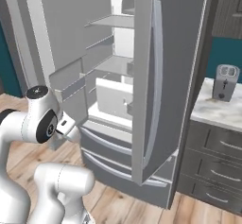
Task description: Gather the potato and avocado from the fridge and place them on a tray on the dining counter. Then gather the fishs from the fridge and place them on the other tray.
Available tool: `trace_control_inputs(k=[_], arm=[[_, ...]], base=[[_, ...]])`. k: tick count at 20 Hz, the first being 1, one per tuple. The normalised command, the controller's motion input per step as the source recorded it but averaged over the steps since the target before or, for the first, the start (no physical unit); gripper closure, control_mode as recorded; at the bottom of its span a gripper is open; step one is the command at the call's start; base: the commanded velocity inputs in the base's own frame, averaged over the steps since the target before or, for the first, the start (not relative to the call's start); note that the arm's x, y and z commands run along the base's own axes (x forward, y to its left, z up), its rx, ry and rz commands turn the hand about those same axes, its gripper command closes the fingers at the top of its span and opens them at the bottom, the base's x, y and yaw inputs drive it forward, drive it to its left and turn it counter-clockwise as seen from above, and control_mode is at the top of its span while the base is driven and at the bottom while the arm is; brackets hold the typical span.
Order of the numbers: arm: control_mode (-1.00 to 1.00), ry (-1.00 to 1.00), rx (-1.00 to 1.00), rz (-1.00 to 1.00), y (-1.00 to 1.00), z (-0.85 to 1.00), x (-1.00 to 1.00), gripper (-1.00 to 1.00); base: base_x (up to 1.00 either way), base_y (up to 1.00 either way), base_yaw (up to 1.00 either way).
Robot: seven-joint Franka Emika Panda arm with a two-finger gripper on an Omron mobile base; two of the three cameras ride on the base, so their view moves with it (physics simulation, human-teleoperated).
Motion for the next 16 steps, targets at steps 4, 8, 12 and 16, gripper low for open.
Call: trace_control_inputs(k=[4,8,12,16], arm=[[1.00,0.00,0.00,0.00,0.00,0.00,0.00,-1.00],[1.00,0.00,0.00,0.00,0.00,0.00,0.00,-1.00],[1.00,0.00,0.00,0.00,0.00,0.00,0.00,-1.00],[1.00,0.00,0.00,0.00,0.00,0.00,0.00,-1.00]], base=[[0.44,0.04,-0.17],[0.46,0.03,-0.13],[0.39,0.21,-0.13],[0.34,0.41,-0.17]])
